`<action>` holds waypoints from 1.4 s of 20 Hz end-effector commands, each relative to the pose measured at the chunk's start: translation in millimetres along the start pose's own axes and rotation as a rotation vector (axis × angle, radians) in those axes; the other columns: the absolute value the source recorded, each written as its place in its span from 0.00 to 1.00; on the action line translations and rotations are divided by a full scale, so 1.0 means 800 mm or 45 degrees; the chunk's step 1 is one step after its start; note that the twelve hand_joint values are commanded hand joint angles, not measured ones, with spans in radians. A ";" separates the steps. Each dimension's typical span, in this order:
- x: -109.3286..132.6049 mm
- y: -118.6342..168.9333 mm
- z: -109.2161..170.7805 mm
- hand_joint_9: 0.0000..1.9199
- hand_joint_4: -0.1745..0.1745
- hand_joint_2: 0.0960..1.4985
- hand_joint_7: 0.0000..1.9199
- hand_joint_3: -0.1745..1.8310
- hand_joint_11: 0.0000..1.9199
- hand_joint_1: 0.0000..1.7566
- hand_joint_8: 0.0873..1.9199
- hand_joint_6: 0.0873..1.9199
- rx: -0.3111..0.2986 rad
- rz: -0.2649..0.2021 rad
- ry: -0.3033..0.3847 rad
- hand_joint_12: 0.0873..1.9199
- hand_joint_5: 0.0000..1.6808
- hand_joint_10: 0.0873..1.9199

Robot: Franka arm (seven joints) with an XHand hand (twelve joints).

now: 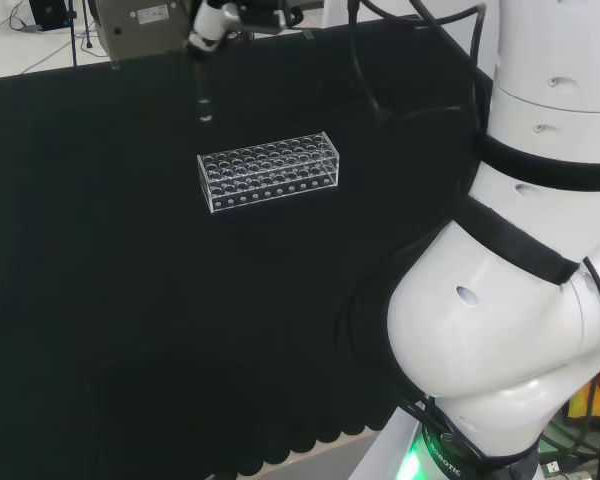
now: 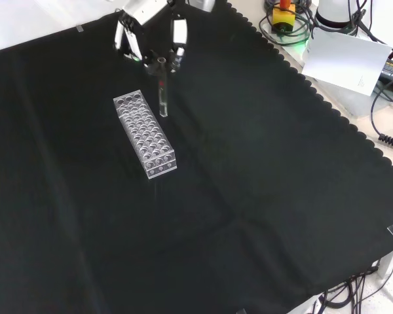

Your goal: Shake the test tube.

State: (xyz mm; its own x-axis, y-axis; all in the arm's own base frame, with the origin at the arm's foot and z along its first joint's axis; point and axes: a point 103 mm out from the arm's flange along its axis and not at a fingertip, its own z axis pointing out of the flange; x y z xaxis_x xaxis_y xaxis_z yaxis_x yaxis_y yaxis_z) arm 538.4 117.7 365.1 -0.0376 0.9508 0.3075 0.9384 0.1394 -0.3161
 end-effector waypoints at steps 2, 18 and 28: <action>0.049 0.001 0.009 0.77 0.00 0.44 0.71 0.33 0.35 0.81 0.38 0.11 0.026 -0.127 0.044 0.66 0.79 0.00; -0.126 0.005 -0.026 0.77 0.00 0.44 0.71 0.33 0.35 0.81 0.38 0.10 -0.019 0.290 -0.115 0.66 0.79 0.00; -0.212 -0.016 -0.081 0.77 0.00 0.44 0.71 0.33 0.35 0.81 0.38 0.10 -0.119 0.472 -0.149 0.66 0.79 0.00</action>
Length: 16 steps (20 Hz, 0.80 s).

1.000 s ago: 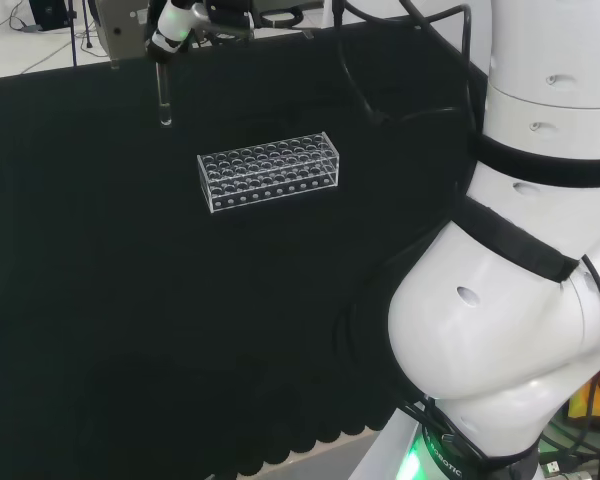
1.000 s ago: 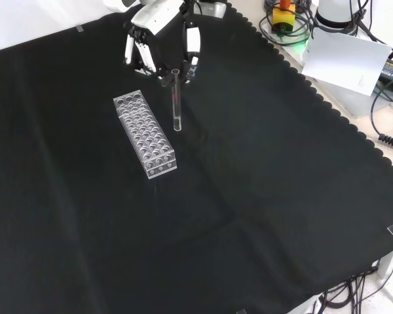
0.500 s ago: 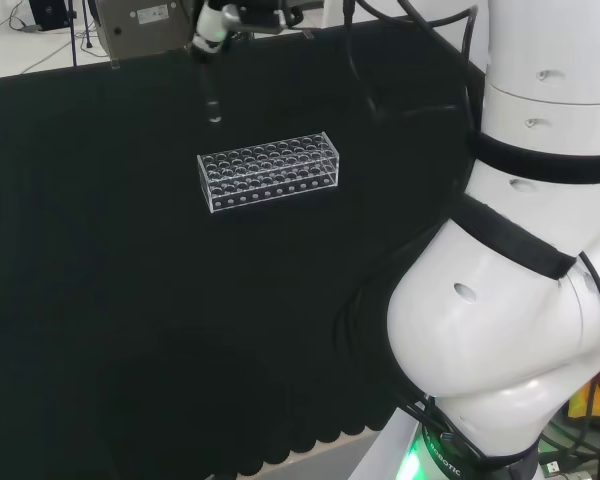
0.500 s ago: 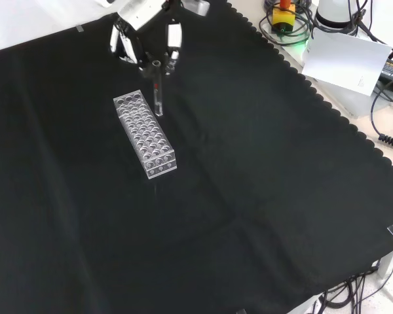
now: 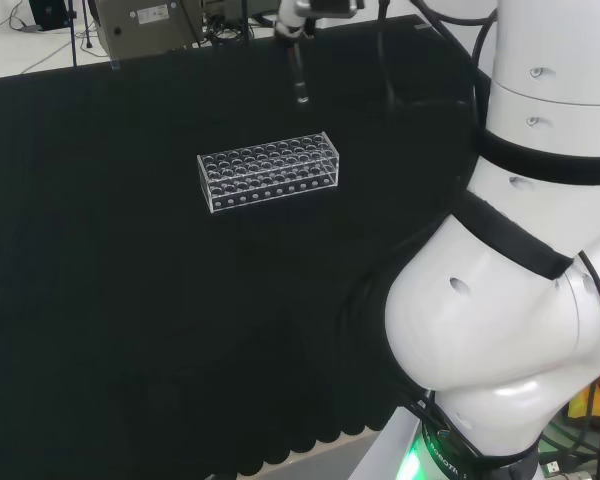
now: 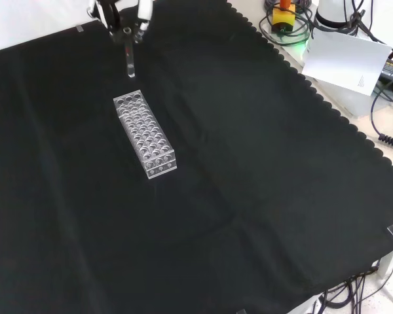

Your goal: Shake the test tube.

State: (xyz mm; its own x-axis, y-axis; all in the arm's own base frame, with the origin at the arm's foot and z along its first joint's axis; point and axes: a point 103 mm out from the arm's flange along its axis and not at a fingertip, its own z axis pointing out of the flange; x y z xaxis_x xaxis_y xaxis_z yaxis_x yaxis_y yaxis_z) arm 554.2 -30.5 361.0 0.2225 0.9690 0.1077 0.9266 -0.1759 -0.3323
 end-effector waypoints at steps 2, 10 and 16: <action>-0.035 0.003 -0.024 0.77 0.00 0.44 0.71 0.33 0.35 0.81 0.38 0.10 -0.048 0.066 -0.007 0.66 0.79 0.00; 0.017 0.002 0.006 0.77 0.00 0.44 0.71 0.33 0.35 0.81 0.38 0.10 0.011 -0.039 0.052 0.66 0.80 0.00; 0.065 0.002 0.031 0.77 0.00 0.44 0.71 0.33 0.35 0.81 0.38 0.10 0.065 -0.130 0.091 0.66 0.80 0.00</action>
State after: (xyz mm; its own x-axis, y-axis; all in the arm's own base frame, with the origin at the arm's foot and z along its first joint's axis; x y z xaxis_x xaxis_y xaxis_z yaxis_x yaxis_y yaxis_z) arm 558.8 -2.5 353.8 0.1878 0.9671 0.1716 0.9311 -0.1196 -0.3447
